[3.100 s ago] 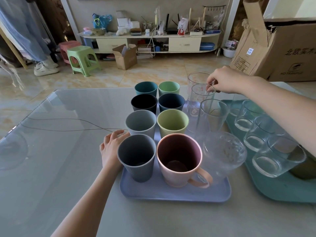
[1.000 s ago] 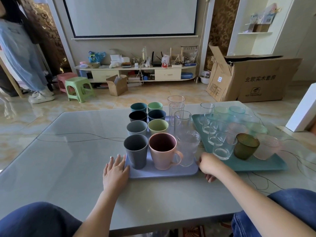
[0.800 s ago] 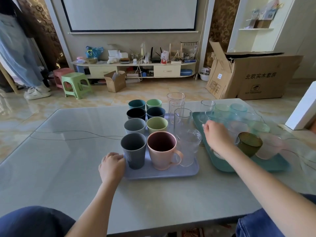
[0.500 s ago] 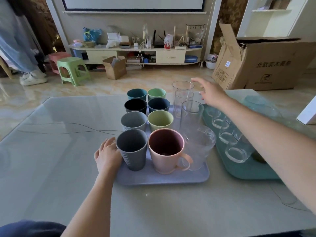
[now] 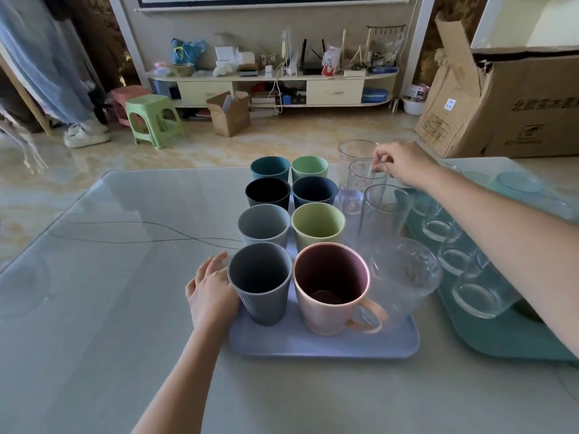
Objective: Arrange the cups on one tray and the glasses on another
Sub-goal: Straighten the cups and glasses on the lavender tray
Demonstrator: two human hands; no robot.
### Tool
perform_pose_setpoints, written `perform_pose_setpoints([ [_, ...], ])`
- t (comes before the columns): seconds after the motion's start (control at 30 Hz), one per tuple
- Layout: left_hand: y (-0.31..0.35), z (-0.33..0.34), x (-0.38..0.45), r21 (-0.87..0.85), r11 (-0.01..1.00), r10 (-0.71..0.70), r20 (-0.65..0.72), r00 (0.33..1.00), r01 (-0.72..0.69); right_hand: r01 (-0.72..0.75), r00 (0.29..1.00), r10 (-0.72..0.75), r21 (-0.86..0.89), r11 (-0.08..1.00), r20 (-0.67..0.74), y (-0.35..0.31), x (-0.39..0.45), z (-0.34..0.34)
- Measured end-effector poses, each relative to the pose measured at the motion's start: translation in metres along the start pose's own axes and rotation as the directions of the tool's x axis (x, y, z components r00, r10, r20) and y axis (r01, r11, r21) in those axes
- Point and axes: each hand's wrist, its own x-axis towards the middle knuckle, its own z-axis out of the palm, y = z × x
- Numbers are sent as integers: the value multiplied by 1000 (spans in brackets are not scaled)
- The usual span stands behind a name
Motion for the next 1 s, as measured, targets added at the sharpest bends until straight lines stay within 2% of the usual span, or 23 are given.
perform_pose_setpoints([
  [0.33, 1, 0, -1, -2, 1000, 8, -5, 1000, -8, 25, 999, -26, -20, 999, -28, -6, -3, 2],
  [0.53, -2, 2, 1, 8, 1000, 16, -12, 1000, -16, -22, 1000, 22, -1, 1000, 14, -12, -7, -1],
  [0.63, -2, 3, 2, 11, 1000, 14, -11, 1000, -14, -126, 992, 124, 74, 989, 35, -11, -14, -5],
  [0.77, -4, 4, 2, 8, 1000, 17, -8, 1000, -17, -216, 967, 248, 320, 922, -60, -14, -37, -13],
  [0.9, -3, 3, -1, 8, 1000, 17, -1, 1000, -17, -416, 892, 449, 498, 761, 59, -33, -67, -21],
  [1.0, -2, 2, -2, 9, 1000, 16, 7, 1000, -16, -504, 863, 437, 513, 695, 255, -42, -97, -25],
])
